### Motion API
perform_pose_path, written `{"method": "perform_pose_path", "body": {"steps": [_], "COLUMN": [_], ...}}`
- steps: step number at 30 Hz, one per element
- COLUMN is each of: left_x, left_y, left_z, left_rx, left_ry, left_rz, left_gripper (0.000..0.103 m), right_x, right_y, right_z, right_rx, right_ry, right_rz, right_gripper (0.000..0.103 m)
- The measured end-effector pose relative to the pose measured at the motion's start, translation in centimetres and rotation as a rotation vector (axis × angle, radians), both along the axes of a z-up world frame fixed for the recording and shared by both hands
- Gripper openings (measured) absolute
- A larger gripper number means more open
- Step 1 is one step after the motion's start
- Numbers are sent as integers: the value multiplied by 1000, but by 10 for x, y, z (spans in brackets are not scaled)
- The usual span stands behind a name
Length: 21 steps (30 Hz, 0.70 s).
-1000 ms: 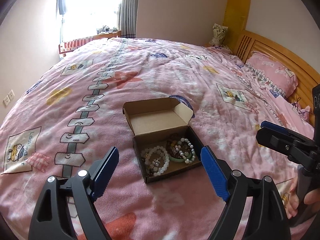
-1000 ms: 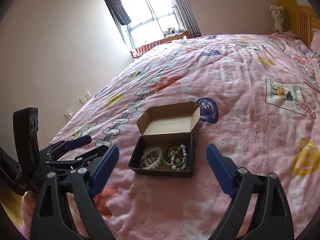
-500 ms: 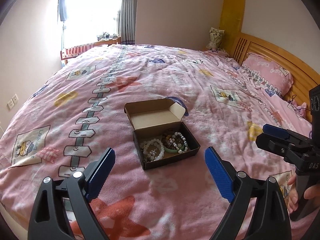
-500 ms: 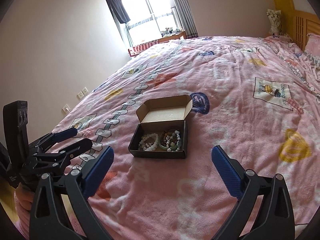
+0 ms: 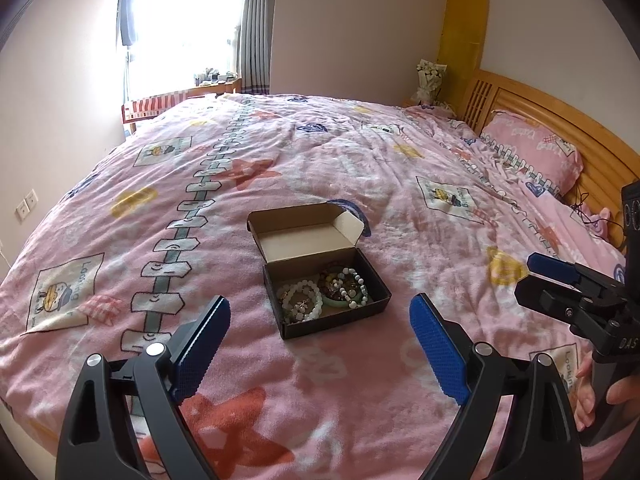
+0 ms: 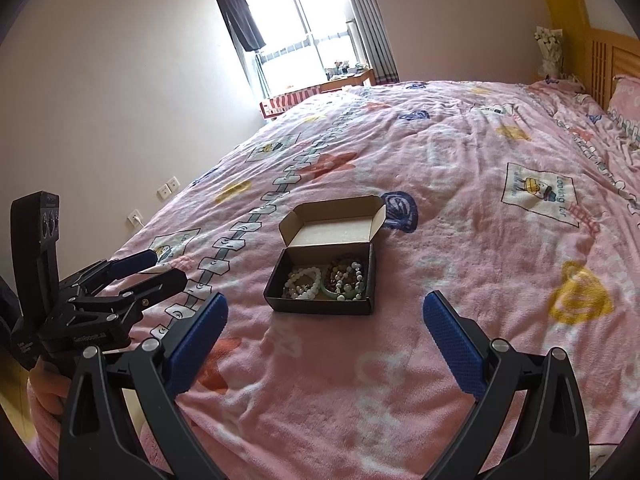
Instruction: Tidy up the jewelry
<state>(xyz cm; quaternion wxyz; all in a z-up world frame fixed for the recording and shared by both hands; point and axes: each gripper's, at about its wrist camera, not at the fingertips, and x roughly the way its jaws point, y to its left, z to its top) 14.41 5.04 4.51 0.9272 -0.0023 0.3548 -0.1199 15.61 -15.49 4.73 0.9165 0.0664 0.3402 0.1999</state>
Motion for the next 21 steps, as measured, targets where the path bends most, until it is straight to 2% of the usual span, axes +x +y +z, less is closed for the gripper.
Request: {"method": "perform_pose_path", "body": {"steps": [21], "left_x": [-2], "left_y": [0], "left_z": [2], "left_rx": [5], "left_ry": [-1], "left_rz": [1], "left_gripper": [89], "right_x": [-4], "right_y": [-2], "right_z": [2], "right_rx": [0], "right_ry": [1], "right_rz": [-3], "right_gripper": [96]}}
